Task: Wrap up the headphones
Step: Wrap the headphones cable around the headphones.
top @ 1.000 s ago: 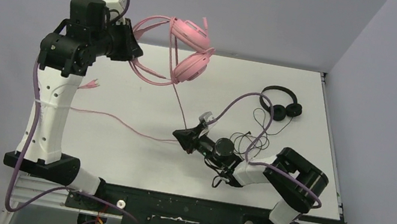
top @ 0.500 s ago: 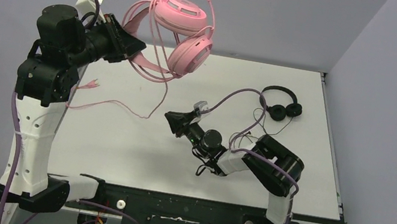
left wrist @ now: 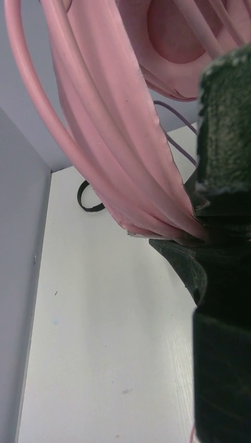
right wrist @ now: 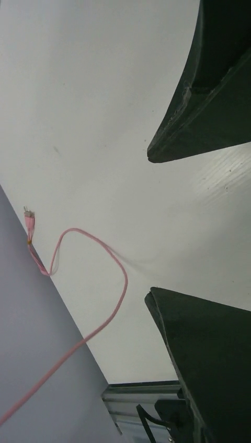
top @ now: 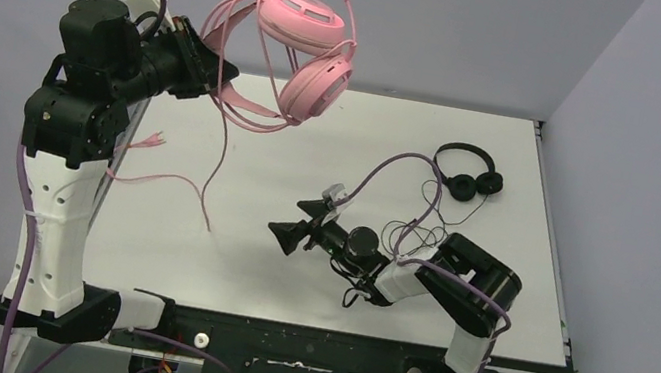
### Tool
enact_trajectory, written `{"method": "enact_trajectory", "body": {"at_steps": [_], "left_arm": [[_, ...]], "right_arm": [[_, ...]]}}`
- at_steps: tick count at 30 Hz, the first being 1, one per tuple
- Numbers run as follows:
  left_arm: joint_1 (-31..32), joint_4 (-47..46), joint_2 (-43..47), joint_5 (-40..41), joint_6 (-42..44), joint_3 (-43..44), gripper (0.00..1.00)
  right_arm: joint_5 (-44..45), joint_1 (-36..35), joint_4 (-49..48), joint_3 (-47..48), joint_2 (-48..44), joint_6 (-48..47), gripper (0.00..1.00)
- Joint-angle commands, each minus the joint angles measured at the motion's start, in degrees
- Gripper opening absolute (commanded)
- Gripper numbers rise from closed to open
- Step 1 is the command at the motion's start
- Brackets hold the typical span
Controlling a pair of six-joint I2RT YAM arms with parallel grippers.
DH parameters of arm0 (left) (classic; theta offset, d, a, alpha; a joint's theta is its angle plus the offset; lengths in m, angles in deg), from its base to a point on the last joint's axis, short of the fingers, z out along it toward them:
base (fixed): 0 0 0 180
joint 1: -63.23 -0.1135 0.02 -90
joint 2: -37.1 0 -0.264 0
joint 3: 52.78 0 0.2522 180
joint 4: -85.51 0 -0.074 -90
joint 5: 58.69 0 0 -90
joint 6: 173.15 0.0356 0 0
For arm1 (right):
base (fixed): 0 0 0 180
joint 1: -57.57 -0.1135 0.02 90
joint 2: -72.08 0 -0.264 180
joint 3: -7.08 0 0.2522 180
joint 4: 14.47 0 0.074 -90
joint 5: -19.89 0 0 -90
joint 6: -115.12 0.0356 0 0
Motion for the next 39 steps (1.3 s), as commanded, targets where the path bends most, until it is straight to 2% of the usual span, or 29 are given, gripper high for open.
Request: {"method": "enact_trajectory", "body": {"at_steps": [1, 3, 8, 12, 23, 27, 29, 32, 34, 36, 37, 39], "left_arm": [[-0.45, -1.58, 0.71, 1.74, 0.96, 3.5, 0.0], [-0.43, -1.56, 0.59, 2.14, 1.03, 3.42, 0.0], [-0.43, -1.21, 0.17, 2.13, 1.05, 4.42, 0.0], [-0.43, -0.71, 0.17, 1.8, 1.29, 4.8, 0.0], [-0.43, -1.67, 0.78, 1.07, 1.43, 3.22, 0.0], [-0.43, -1.63, 0.96, 1.54, 1.71, 2.75, 0.0], [-0.43, -1.51, 0.83, 1.94, 2.04, 2.79, 0.0], [-0.43, -1.47, 0.67, 3.83, 2.89, 3.05, 0.0], [-0.43, -0.87, 0.44, 5.35, 3.76, 3.52, 0.0], [-0.43, 0.19, 0.0, 7.13, 5.1, 4.49, 0.0], [-0.44, 0.42, -0.2, 8.01, 5.61, 4.87, 0.0], [-0.58, 0.62, -0.45, 9.25, 6.39, 5.2, 0.0]], "right_arm": [[-5.38, -3.4, 1.19, 2.47, -6.5, -7.39, 0.97], [-5.08, -5.23, -0.25, 5.64, -4.88, -8.72, 0.99], [-5.11, -7.5, -6.67, 16.67, 4.4, -5.46, 1.0], [0.31, -9.26, -5.09, 22.34, 9.24, -9.22, 1.0], [-0.57, -10.34, -2.81, 33.66, 16.46, -10.35, 1.0], [-1.59, -10.43, -0.74, 38.83, 17.85, -10.4, 0.94], [-1.95, -10.76, 0.14, 40.4, 17.97, -9.1, 0.87], [-2.22, -11.86, 3.2, 41.17, 16.48, -8.76, 0.69], [-3.79, -12.19, 4.1, 39.33, 13.3, -8.22, 0.38], [-5.62, -12.39, 4.01, 35.78, 9.1, -6.6, 0.13], [-6.67, -12.39, 4.17, 33.44, 6.74, -5.74, 0.03], [-8.12, -12.93, 4.91, 28.48, 1.62, -4.99, 0.0]]}}
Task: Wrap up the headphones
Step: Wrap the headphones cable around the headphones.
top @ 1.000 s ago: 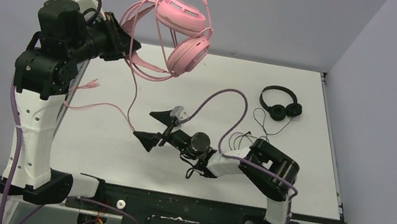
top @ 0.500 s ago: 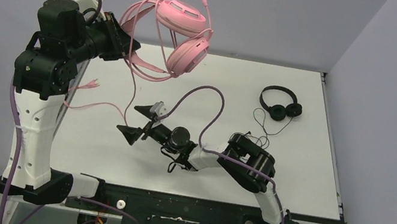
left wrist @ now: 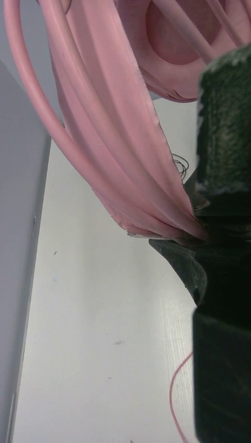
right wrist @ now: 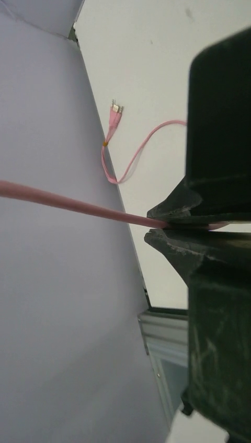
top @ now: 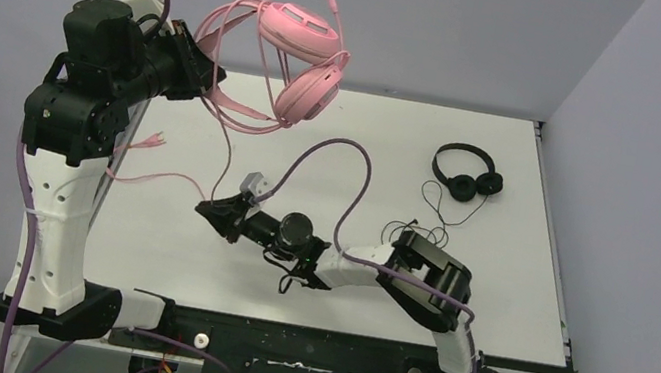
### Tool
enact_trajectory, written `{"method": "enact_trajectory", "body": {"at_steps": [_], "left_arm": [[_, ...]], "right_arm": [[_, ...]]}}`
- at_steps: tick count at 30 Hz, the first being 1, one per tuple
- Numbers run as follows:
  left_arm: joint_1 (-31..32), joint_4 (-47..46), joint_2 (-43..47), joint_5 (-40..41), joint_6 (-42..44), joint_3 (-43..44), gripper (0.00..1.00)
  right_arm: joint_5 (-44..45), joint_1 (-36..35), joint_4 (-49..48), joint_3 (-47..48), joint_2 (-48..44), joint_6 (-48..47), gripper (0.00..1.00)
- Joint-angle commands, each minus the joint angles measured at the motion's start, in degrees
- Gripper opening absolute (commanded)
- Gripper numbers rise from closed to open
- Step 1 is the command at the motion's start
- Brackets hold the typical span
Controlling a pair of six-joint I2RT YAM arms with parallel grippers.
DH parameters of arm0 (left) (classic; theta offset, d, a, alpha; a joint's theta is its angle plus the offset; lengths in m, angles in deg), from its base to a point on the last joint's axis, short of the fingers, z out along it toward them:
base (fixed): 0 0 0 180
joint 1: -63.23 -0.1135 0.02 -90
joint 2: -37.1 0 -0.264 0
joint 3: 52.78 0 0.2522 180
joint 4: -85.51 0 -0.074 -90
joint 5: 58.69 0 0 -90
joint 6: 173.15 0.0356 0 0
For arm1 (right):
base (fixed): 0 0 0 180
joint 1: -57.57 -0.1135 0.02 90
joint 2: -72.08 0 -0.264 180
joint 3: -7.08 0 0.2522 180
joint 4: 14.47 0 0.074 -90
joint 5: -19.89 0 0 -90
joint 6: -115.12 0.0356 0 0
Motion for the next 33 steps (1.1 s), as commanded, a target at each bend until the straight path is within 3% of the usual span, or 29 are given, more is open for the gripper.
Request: {"method": "enact_trajectory", "body": {"at_steps": [1, 9, 15, 21, 28, 31, 33], "left_arm": [[-0.45, -3.9, 0.18, 3.67, 0.89, 3.97, 0.0], [-0.62, -5.39, -1.3, 7.55, 3.64, 1.96, 0.0], [-1.01, -4.97, -2.37, 10.38, 5.81, 1.44, 0.0], [-1.37, -4.63, -4.55, 10.28, 4.72, 3.3, 0.0], [-2.89, -3.71, -5.58, 5.66, 3.23, 6.77, 0.0], [-4.27, -3.83, -4.84, 1.81, 2.51, 6.91, 0.0], [-6.58, -4.48, -4.44, -5.37, 1.06, 6.02, 0.0]], "right_arm": [[-3.53, -1.45, -2.08, -8.57, -15.13, 1.65, 0.0], [-1.25, -4.38, 12.72, -24.37, -39.7, 0.34, 0.0], [3.7, -8.59, 27.12, -28.22, -52.98, -5.94, 0.0], [6.59, -14.82, 34.69, -28.27, -51.07, -10.56, 0.0], [12.61, -15.11, 29.36, -33.97, -48.18, -8.27, 0.0], [13.82, -13.77, 29.26, -35.89, -49.39, -7.63, 0.0], [13.51, -12.51, 29.15, -36.91, -49.59, -7.47, 0.0]]}}
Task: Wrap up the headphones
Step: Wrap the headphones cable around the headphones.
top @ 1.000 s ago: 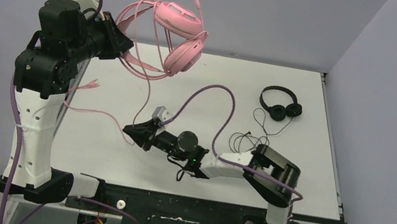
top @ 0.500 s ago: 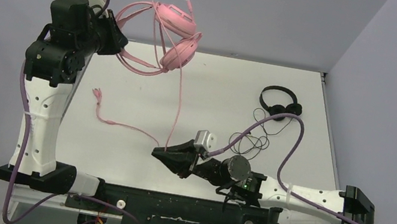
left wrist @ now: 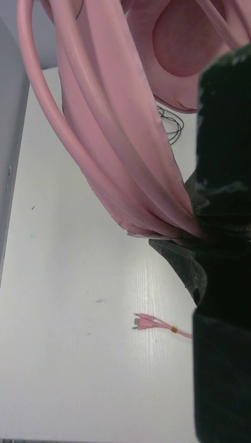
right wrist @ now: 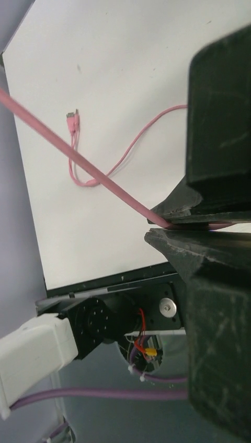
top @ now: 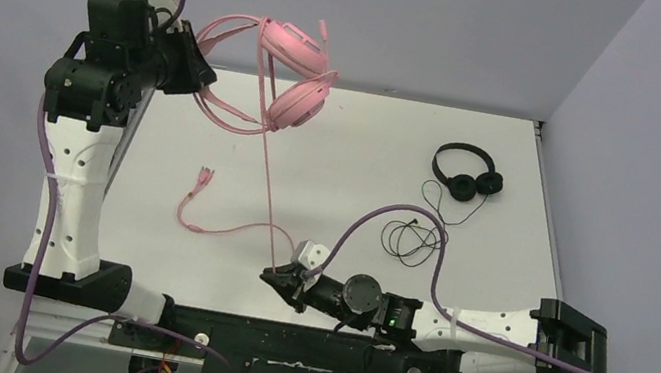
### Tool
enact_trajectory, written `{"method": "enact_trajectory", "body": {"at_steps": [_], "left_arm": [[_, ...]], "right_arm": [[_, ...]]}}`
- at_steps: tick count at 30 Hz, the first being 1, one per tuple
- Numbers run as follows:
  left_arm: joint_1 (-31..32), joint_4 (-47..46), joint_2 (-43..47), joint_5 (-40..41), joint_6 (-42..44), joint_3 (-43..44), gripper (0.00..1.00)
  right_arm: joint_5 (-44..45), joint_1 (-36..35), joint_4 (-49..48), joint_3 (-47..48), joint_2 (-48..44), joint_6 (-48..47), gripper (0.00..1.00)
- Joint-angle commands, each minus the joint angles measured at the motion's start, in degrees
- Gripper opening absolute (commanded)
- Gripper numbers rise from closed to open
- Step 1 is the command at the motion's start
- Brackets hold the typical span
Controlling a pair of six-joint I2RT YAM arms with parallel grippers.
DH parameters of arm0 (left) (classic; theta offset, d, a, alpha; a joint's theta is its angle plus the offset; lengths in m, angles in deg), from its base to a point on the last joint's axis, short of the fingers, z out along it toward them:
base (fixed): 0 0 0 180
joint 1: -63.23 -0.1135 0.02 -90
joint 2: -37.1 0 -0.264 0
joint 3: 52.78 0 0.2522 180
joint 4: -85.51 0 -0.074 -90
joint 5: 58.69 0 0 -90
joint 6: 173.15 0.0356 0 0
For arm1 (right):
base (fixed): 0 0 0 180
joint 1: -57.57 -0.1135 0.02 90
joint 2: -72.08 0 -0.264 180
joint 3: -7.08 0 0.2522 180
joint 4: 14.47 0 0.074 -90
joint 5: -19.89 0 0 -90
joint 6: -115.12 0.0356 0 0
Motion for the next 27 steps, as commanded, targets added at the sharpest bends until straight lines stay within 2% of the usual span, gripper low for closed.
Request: {"method": "enact_trajectory", "body": {"at_steps": [1, 5, 7, 10, 12, 15, 17, 23, 27], "left_arm": [[-4.9, -10.94, 2.69, -14.81, -7.56, 2.92, 0.0], [-8.25, -22.47, 6.57, -32.4, -13.4, -5.66, 0.0], [-8.33, -27.68, 8.73, -38.98, -13.0, -9.43, 0.0], [-7.41, -32.33, 13.09, -45.09, -7.44, -14.62, 0.0], [-3.65, -28.98, 15.97, -45.0, 0.9, -16.32, 0.0], [5.63, -17.92, 20.19, -38.21, 19.76, -16.8, 0.0], [9.45, -14.5, 22.96, -34.71, 26.97, -18.84, 0.0], [20.17, -6.76, 27.61, -19.51, 38.19, -24.11, 0.0], [28.41, -4.22, 29.03, -6.3, 42.59, -27.65, 0.0]], "right_arm": [[0.85, 1.81, -1.92, -2.4, -2.01, 0.44, 0.0], [-5.22, 7.81, -2.61, -3.87, -3.45, 1.93, 0.0], [-9.34, 11.6, 1.43, -3.54, -5.67, 2.21, 0.0], [-19.95, 20.47, 5.55, -3.49, -7.36, 3.71, 0.0], [-29.17, 28.13, 7.51, -3.25, -8.4, 6.53, 0.0], [-40.37, 37.95, 12.39, -2.1, -10.87, 10.35, 0.0], [-45.41, 43.15, 15.68, -0.93, -11.6, 12.47, 0.0], [-54.65, 56.41, 20.43, 1.61, -10.41, 19.34, 0.0], [-59.48, 63.13, 29.37, 7.55, -7.43, 17.35, 0.0]]}}
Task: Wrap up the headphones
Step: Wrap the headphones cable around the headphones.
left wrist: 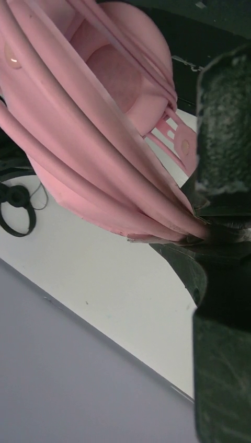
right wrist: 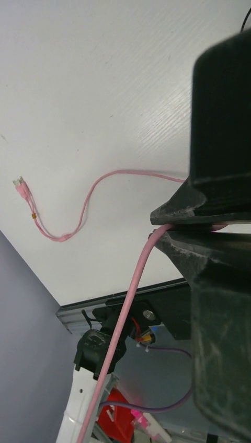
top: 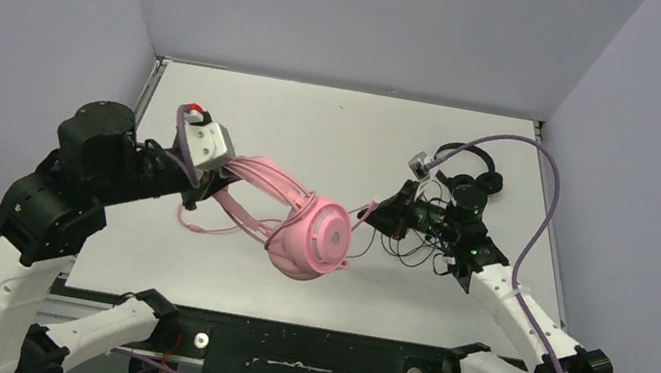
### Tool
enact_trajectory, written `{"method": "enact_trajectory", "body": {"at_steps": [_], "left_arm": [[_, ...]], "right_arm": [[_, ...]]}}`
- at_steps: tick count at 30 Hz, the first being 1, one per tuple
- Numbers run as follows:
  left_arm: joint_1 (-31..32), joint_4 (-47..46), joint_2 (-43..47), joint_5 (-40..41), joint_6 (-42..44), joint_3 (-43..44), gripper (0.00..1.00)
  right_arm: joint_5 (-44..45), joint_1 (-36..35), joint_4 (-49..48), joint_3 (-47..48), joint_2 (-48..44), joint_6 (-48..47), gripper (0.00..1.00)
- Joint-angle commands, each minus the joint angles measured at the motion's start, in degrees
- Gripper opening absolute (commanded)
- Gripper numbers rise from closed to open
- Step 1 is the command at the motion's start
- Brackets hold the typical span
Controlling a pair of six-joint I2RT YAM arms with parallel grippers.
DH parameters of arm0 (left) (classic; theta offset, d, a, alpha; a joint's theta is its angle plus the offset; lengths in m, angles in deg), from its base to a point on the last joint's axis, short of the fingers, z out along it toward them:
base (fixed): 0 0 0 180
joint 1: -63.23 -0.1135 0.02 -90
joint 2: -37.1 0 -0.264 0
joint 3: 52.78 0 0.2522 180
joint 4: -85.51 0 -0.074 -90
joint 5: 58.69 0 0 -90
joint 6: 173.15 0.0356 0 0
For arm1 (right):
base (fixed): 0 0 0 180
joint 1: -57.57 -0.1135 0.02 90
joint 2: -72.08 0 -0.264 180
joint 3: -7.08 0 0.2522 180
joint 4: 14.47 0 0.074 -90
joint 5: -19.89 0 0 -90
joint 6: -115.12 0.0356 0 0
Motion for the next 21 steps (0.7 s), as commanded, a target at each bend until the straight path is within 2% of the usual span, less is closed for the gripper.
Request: {"method": "enact_trajectory", "body": {"at_steps": [1, 5, 11, 15, 18, 21], "left_arm": [[8.64, 2.36, 1.29, 18.13, 6.63, -4.17, 0.0], [16.3, -1.2, 2.43, 32.37, 12.19, -10.3, 0.0], [22.88, -10.81, 2.24, 40.48, 21.31, -18.34, 0.0], [28.21, -14.04, 0.03, 51.05, 29.3, -22.51, 0.0], [30.68, -17.76, -1.63, 59.75, 34.11, -25.24, 0.0], [30.86, -22.32, -2.25, 64.03, 36.35, -27.17, 0.0]], "right_arm": [[-5.44, 6.71, 12.12, 7.5, 2.87, 0.42, 0.0], [-7.49, 7.21, 16.54, 14.05, 5.52, 0.96, 0.0], [-6.88, 7.11, 32.87, 25.25, 8.95, -7.0, 0.0], [1.54, 5.06, 46.27, 31.77, 9.14, -14.99, 0.0], [10.06, 1.8, 59.82, 39.03, 11.6, -19.92, 0.0], [10.71, 0.65, 67.23, 43.77, 13.24, -20.18, 0.0]]}}
